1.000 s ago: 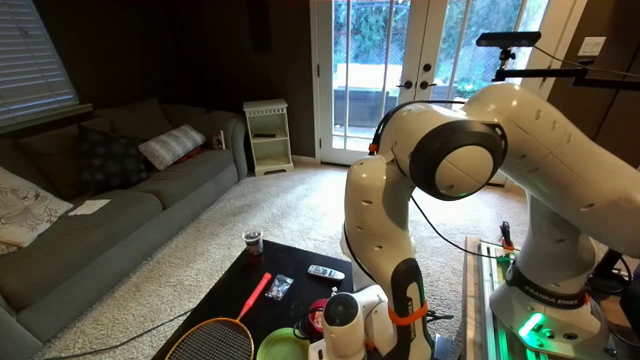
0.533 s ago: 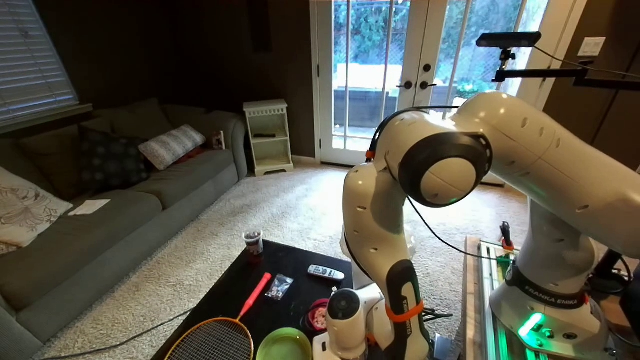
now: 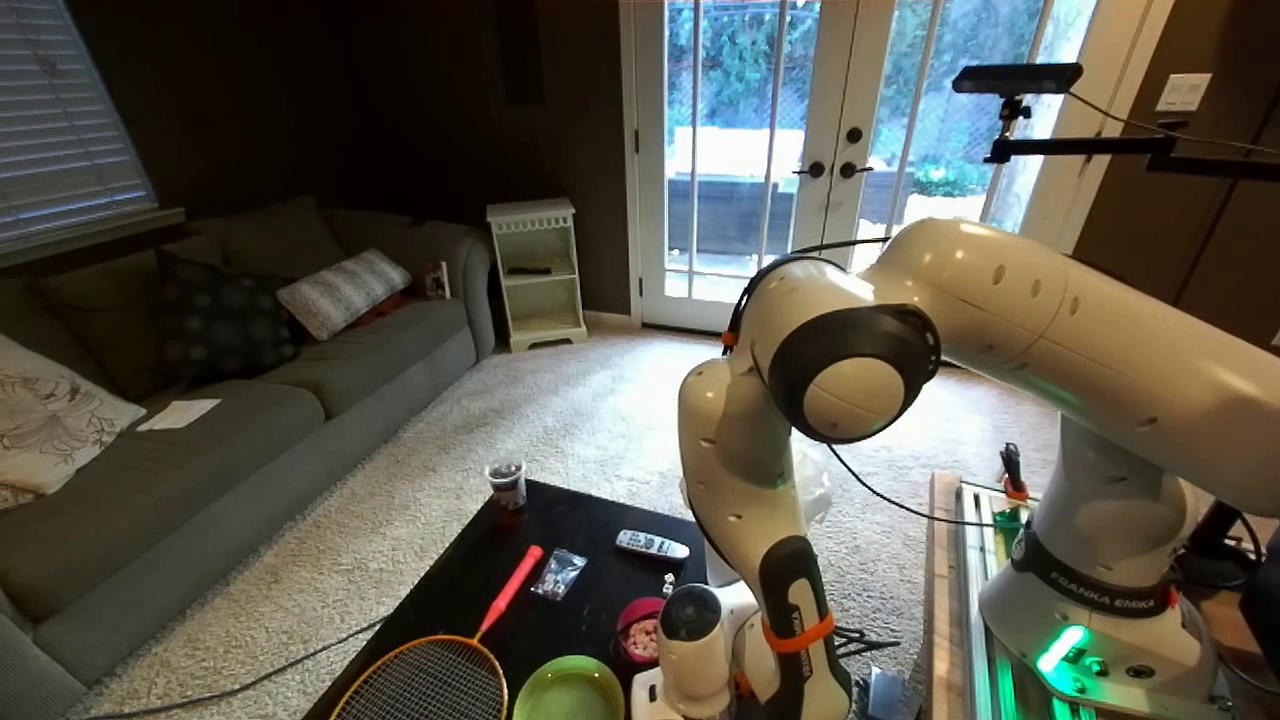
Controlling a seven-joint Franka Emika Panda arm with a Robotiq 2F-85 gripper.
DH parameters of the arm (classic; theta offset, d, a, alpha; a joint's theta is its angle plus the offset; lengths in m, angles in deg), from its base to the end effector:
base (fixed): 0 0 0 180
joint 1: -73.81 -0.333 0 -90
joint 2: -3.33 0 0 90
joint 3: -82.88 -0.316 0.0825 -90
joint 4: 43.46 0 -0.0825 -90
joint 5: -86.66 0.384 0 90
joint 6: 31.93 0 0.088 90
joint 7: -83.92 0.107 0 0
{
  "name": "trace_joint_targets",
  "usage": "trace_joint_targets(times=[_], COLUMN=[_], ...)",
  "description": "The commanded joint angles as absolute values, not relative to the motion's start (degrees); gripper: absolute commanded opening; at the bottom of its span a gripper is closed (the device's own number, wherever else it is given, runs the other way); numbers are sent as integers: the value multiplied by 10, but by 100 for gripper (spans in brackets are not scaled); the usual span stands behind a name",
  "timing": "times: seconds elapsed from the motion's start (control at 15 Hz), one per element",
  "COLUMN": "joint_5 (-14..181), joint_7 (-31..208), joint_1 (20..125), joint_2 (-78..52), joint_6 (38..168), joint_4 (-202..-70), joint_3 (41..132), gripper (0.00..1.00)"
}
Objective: Turn the toy car clockwise
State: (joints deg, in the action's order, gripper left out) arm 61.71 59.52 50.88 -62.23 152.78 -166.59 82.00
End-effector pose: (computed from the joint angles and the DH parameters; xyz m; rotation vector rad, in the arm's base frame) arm 0.3643 0.2080 -0.1143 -2.4797 -1.8190 0.0987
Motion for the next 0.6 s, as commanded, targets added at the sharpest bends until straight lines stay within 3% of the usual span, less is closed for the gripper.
trace_joint_targets(times=[0.0,0.53], joint_5=[605,606], joint_7=[587,589], joint_1=[523,512], joint_2=[-661,-697], joint_6=[1535,1543], joint_4=[-1630,-1590], joint_3=[809,818], gripper=[100,100])
